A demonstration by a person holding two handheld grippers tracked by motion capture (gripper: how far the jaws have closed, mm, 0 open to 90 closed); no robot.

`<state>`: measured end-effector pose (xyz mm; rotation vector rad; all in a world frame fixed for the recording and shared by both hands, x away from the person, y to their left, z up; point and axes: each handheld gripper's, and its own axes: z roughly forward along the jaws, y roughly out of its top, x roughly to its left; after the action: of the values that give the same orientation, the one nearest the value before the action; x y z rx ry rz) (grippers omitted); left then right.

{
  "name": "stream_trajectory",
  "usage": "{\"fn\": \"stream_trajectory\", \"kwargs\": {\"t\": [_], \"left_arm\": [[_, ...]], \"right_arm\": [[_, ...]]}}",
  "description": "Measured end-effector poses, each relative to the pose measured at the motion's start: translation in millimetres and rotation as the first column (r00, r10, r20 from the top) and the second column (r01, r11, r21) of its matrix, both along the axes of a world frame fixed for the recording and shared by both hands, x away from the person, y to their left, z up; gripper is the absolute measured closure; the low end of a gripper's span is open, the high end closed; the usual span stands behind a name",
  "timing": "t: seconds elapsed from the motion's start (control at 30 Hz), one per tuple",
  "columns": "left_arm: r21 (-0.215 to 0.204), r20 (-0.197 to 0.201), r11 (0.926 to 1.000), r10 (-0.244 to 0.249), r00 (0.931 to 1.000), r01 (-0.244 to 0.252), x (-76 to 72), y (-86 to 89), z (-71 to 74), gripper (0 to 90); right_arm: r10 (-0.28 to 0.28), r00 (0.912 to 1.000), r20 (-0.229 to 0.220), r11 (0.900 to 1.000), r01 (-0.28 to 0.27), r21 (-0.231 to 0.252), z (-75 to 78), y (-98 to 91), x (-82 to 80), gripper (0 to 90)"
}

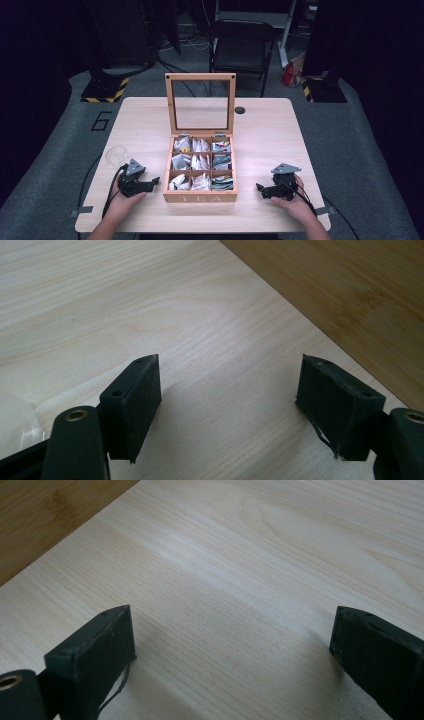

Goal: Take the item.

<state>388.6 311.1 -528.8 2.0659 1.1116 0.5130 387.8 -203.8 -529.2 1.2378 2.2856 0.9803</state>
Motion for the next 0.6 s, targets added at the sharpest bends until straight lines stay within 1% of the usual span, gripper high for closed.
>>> {"fn": "stream_trajectory", "kwargs": {"t": [0.1, 0.13, 0.2, 0.23, 0.33, 0.37, 0.4, 0.43, 0.47, 0.5, 0.53, 0.57, 0.6], "left_arm": [[-0.003, -0.001, 1.0, 0.0, 1.0, 0.0, 0.0, -0.1, -0.1, 25.6], [0.006, -0.005, 0.9999, -0.014, 0.9999, 0.014, 0.2, 0.3, 0.1, 25.6], [0.005, -0.003, 0.9998, -0.018, 0.9998, 0.018, 0.1, -0.6, -0.5, 20.7], [0.017, -0.003, 0.9995, -0.027, 0.9996, 0.027, 0.3, -0.1, 0.1, 20.7], [0.016, -0.007, 0.9994, -0.032, 0.9995, 0.032, 0.3, -0.4, -0.1, 18.6], [0.023, -0.007, 0.9991, -0.035, 0.9993, 0.036, 0.5, 0.0, 0.3, 18.6], [0.023, -0.007, 0.9991, -0.035, 0.9993, 0.036, 0.5, 0.0, 0.3, 18.6], [0.019, 0.001, 0.9993, -0.031, 0.9995, 0.031, 0.6, -0.4, -0.4, 18.6], [0.026, -0.003, 0.999, -0.038, 0.9993, 0.038, 0.7, 0.2, 0.3, 18.6], [0.021, 0.002, 0.9992, -0.032, 0.9995, 0.032, 0.6, -0.2, -0.3, 18.5], [0.025, -0.003, 0.999, -0.037, 0.9993, 0.037, 0.7, 0.1, 0.2, 18.6], [0.02, -0.001, 0.9993, -0.033, 0.9995, 0.033, 0.6, -0.2, -0.2, 18.6], [0.024, -0.001, 0.9991, -0.036, 0.9994, 0.036, 0.7, 0.0, 0.0, 18.6]], "right_arm": [[0.003, 1.0, 0.003, 1.0, -0.003, -0.002, 0.0, -0.3, 0.3, 3.5], [0.002, 1.0, 0.002, 1.0, -0.002, -0.001, 0.0, -0.2, 0.2, 3.5], [-0.001, 1.0, 0.0, 1.0, 0.001, 0.0, 0.0, 0.0, -0.1, 3.5], [0.002, 1.0, 0.002, 1.0, -0.002, -0.001, 0.0, -0.2, 0.2, 3.5], [0.003, 1.0, 0.003, 1.0, -0.003, -0.002, 0.0, -0.3, 0.3, 3.5], [0.003, 1.0, 0.003, 1.0, -0.003, -0.002, 0.0, -0.3, 0.3, 3.6], [0.003, 1.0, 0.003, 1.0, -0.003, -0.002, 0.0, -0.3, 0.3, 3.6], [0.003, 1.0, 0.003, 1.0, -0.003, -0.002, 0.0, -0.2, 0.3, 3.5], [0.003, 1.0, 0.003, 1.0, -0.003, -0.002, 0.0, -0.2, 0.3, 3.5], [0.003, 1.0, 0.003, 1.0, -0.003, -0.002, 0.0, -0.2, 0.3, 3.5], [0.002, 1.0, 0.002, 1.0, -0.002, -0.001, 0.0, -0.2, 0.2, 3.5], [0.002, 1.0, 0.002, 1.0, -0.002, -0.001, 0.0, -0.2, 0.2, 3.5], [0.003, 1.0, 0.003, 1.0, -0.003, -0.002, 0.0, -0.3, 0.3, 3.5]]}}
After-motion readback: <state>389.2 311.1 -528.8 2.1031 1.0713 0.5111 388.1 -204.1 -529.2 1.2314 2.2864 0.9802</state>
